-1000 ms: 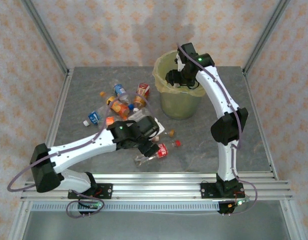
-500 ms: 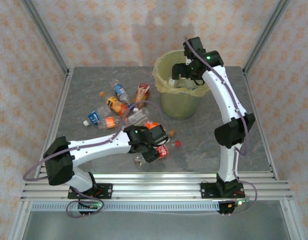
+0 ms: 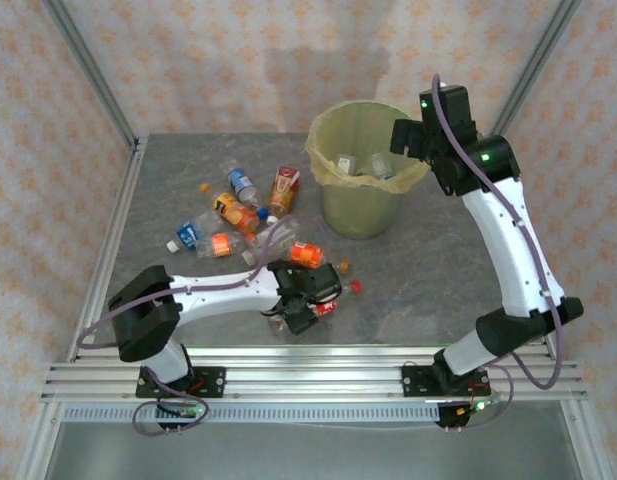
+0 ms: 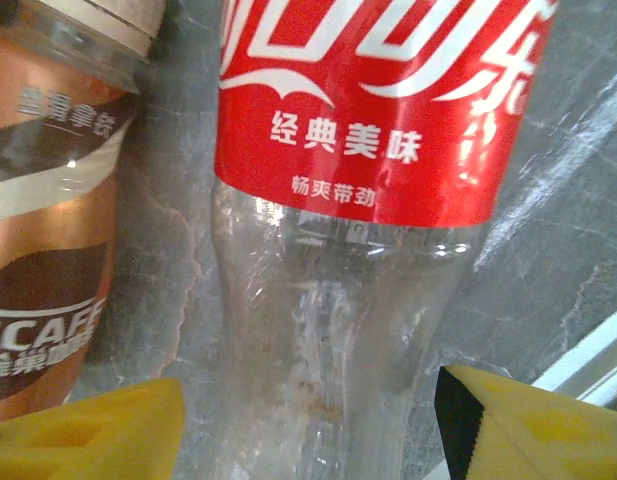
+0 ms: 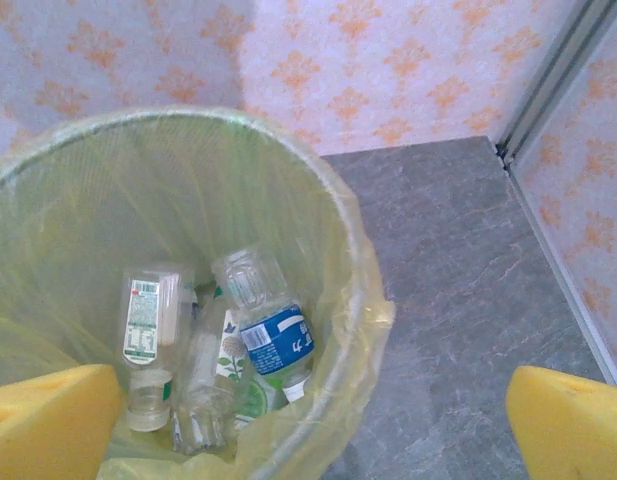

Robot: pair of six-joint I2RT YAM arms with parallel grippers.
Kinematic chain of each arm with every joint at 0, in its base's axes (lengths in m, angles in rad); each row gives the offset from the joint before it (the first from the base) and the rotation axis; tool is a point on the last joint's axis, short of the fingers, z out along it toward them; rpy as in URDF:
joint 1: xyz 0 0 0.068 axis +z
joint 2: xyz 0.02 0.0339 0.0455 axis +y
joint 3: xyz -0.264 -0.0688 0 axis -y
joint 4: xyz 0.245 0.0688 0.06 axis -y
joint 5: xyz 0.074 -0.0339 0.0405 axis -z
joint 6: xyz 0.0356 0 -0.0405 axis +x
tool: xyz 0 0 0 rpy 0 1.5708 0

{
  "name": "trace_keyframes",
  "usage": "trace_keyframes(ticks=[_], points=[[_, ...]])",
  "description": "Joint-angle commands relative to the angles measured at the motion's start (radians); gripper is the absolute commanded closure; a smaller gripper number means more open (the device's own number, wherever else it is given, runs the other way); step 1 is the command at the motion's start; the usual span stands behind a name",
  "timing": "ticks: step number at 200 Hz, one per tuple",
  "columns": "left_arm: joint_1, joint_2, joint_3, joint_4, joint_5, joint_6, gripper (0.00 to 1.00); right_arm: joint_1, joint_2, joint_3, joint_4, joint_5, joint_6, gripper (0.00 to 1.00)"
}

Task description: Put the plastic bottles in the bin

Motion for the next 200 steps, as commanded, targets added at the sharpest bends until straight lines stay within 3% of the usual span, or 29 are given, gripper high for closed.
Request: trace_keyframes(ticks=[1, 62, 92, 124, 160, 200], points=[[-0.012, 0.033, -0.002, 0.026, -0.019, -0.026, 0.32, -0.004, -0.042, -0.038, 0.057, 0.046, 0.02, 0.01], [-0.012, 0.137, 0.006, 0.068, -0.076, -0.046, 0.4, -0.004, -0.102, -0.107, 0.097, 0.041, 0.025, 0.01], [-0.012, 0.123, 0.021, 0.067, -0.076, -0.039, 0.53, -0.004, -0.104, -0.111, 0.098, 0.041, 0.023, 0.01], [-0.02, 0.047, 0.037, 0.067, -0.042, -0.027, 0.65, -0.004, -0.12, -0.14, 0.114, 0.037, 0.034, 0.01], [-0.034, -0.096, 0.063, 0.054, 0.02, -0.004, 0.67, -0.004, -0.15, -0.187, 0.145, -0.019, 0.051, 0.01], [-0.032, -0.265, 0.112, 0.08, 0.017, -0.02, 0.68, -0.004, -0.203, -0.246, 0.196, -0.184, 0.076, 0.01]])
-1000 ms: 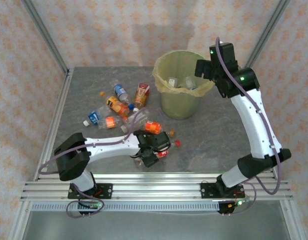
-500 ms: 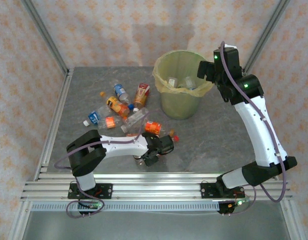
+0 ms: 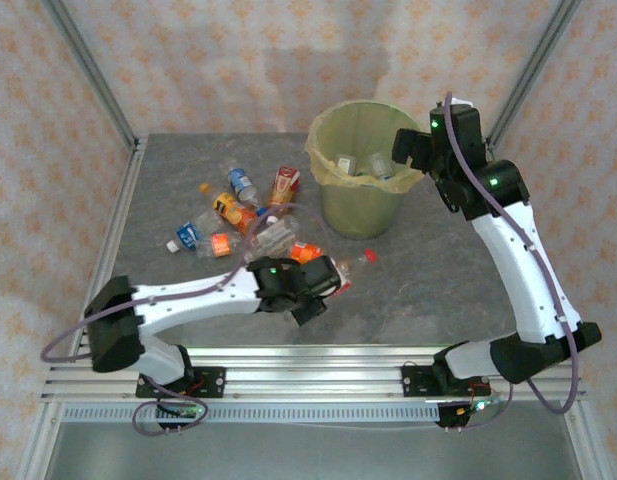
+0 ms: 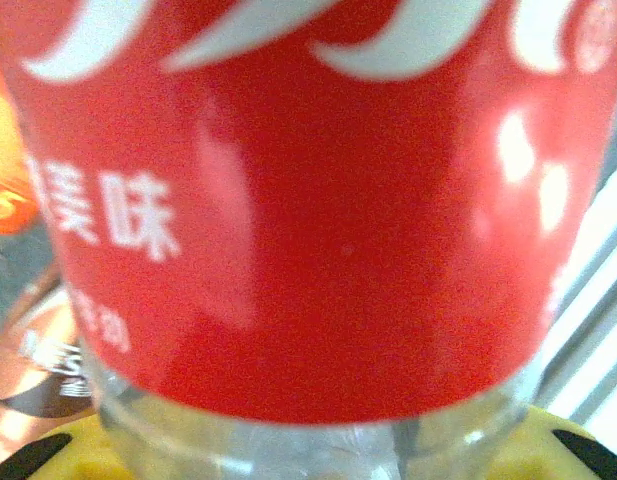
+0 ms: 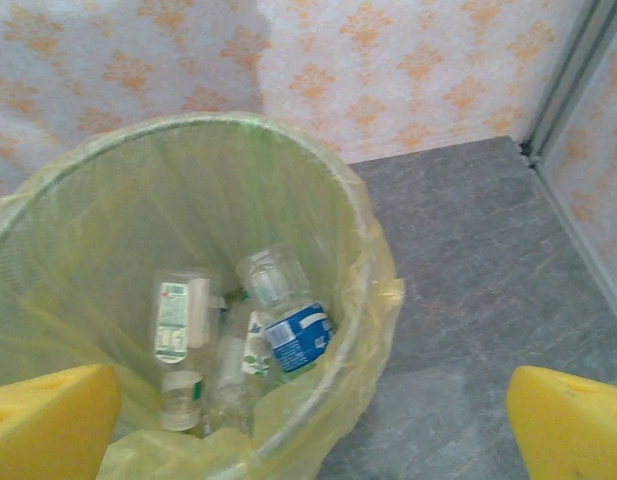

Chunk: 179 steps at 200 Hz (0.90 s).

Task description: Put the plastic bottles in the bin

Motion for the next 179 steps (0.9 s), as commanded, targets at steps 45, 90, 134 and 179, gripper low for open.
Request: trace_keyframes(ticks=[45, 90, 134, 179], points=[[0.025, -0.183, 0.144, 0.081, -0.08, -0.009, 0.68, -0.004, -0.15, -0.135, 0.197, -0.396, 0.082, 0.01], [0.118, -0.205, 0.204, 0.199, -0.013, -0.051, 0.68, -0.001, -0.219, -0.228, 0.357, -0.643, 0.134, 0.01], [0.134, -0.178, 0.237, 0.294, 0.007, -0.028, 0.68, 0.046, -0.196, -0.257, 0.444, -0.747, 0.14, 0.01], [0.148, -0.144, 0.273, 0.317, 0.033, -0.019, 0.68, 0.104, -0.142, -0.24, 0.482, -0.764, 0.116, 0.06]])
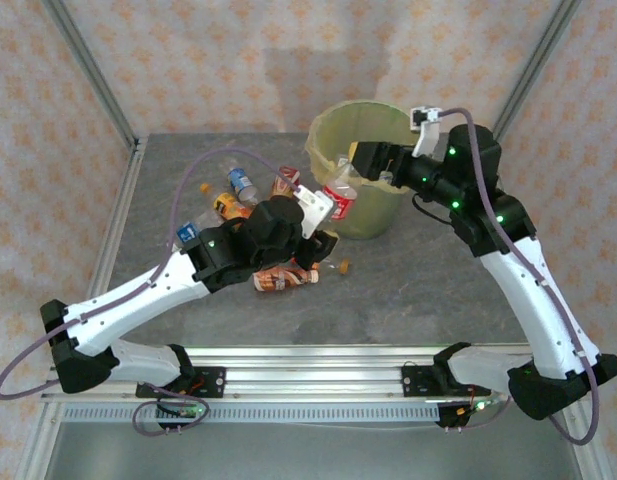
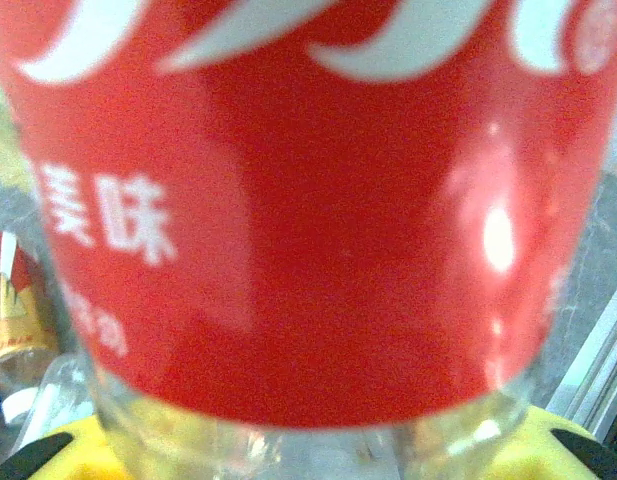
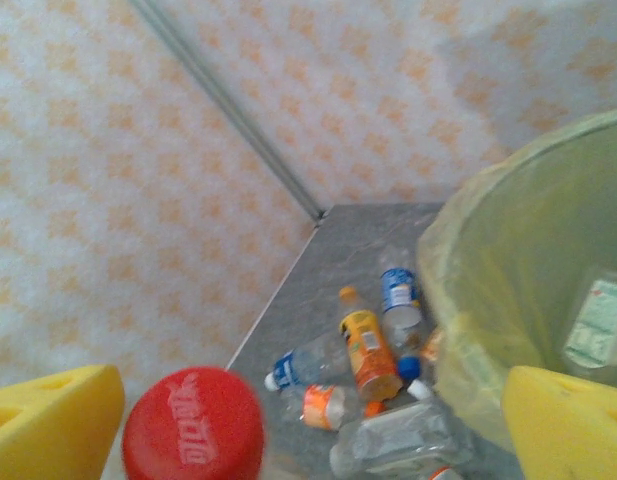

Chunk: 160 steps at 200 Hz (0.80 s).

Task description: Put the plastic bottles in the bin

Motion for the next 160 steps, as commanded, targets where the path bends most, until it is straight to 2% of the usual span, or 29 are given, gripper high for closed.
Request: trace_keyframes(ticks=[1, 21, 43, 64, 80, 95, 102, 110, 132, 140, 144, 160], points=[[0.014, 0.018, 0.054, 0.079, 0.023, 0.009, 0.68, 0.033, 0.038, 0.007, 0.054, -0.066, -0.013, 0.07], [0.028, 0.032, 0.061, 0.084, 0.023, -0.005, 0.69, 0.046, 0.055, 0.016, 0.058, -0.073, -0.013, 0.08], [0.033, 0.031, 0.055, 0.11, 0.041, -0.011, 0.7, 0.048, 0.062, 0.01, 0.067, -0.06, -0.007, 0.17], [0.034, 0.038, 0.061, 0.114, 0.044, -0.004, 0.7, 0.048, 0.073, 0.01, 0.079, -0.055, 0.005, 0.36], [0.035, 0.039, 0.063, 0.114, 0.045, 0.0, 0.69, 0.048, 0.084, 0.022, 0.084, -0.055, 0.015, 0.56], [0.035, 0.037, 0.062, 0.111, 0.043, 0.0, 0.67, 0.048, 0.095, 0.038, 0.083, -0.05, 0.017, 0.71], [0.036, 0.036, 0.06, 0.111, 0.04, -0.002, 0.63, 0.048, 0.098, 0.048, 0.081, -0.044, 0.016, 0.76], [0.037, 0.03, 0.058, 0.112, 0.037, -0.003, 0.54, 0.048, 0.102, 0.06, 0.078, -0.034, 0.011, 0.83], [0.036, 0.009, 0.049, 0.117, 0.013, -0.005, 0.19, 0.048, 0.112, 0.106, 0.053, 0.016, -0.018, 0.95], [0.036, -0.001, 0.047, 0.115, -0.002, -0.007, 0.09, 0.048, 0.116, 0.129, 0.041, 0.039, -0.036, 0.97], [0.037, -0.009, 0.045, 0.115, -0.008, -0.008, 0.01, 0.048, 0.12, 0.142, 0.033, 0.053, -0.046, 0.97], [0.036, -0.046, 0.031, 0.117, -0.043, -0.011, 0.0, 0.048, 0.136, 0.204, 0.005, 0.117, -0.1, 0.97]])
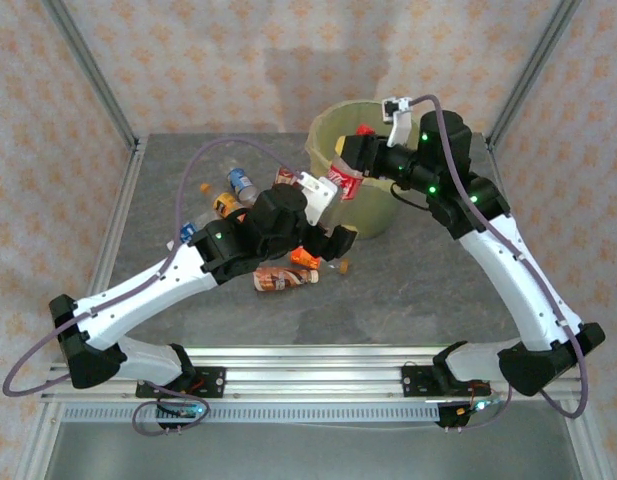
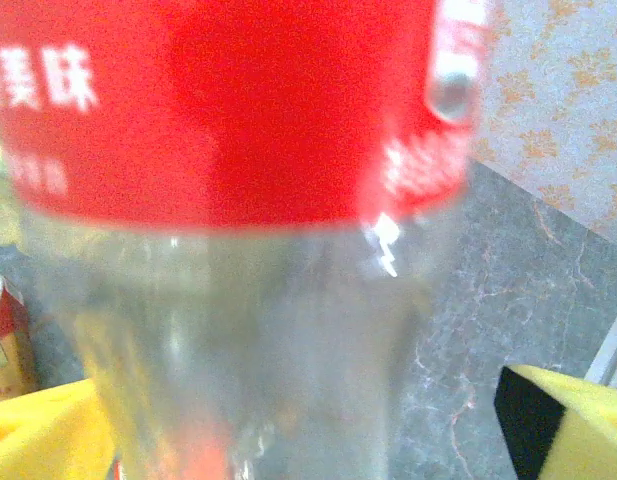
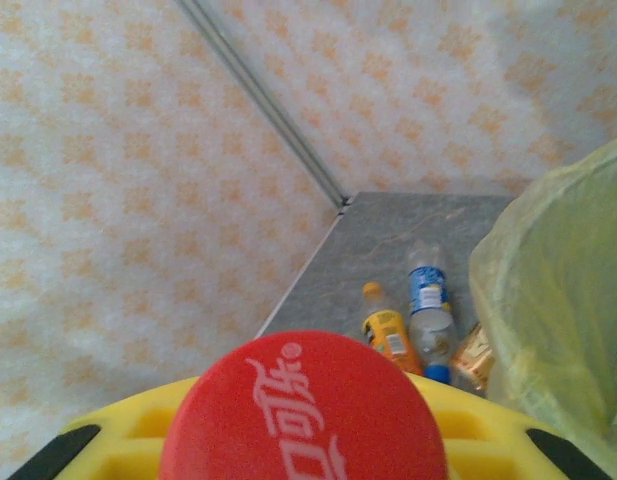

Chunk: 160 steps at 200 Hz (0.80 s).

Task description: Put the plastic bottles in the bin

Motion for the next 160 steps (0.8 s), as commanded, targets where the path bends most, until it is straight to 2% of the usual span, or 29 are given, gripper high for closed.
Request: trace_keyframes(ticks=[1, 49, 96, 120, 160], points=[[0.0, -0.082, -0.001, 0.04, -0.065, 0.007, 0.0, 0.001, 0.007, 0.108, -0.022, 0.109, -0.086, 0.97], [0.005, -0.206, -0.059, 0.018, -0.256, -0.023, 0.0, 0.001, 0.077, 0.301, 0.004, 0.328, -0.239, 0.98], [0.023, -0.24, -0.079, -0.061, -0.467, -0.079, 0.0, 0.001, 0.24, 0.433, 0.058, 0.58, -0.38, 0.99], [0.05, -0.238, -0.076, -0.109, -0.531, -0.138, 0.0, 0.0, 0.315, 0.438, 0.07, 0.586, -0.409, 0.99], [0.134, -0.237, -0.079, -0.18, -0.517, -0.221, 0.0, -0.001, 0.316, 0.279, 0.148, 0.557, -0.386, 1.0]])
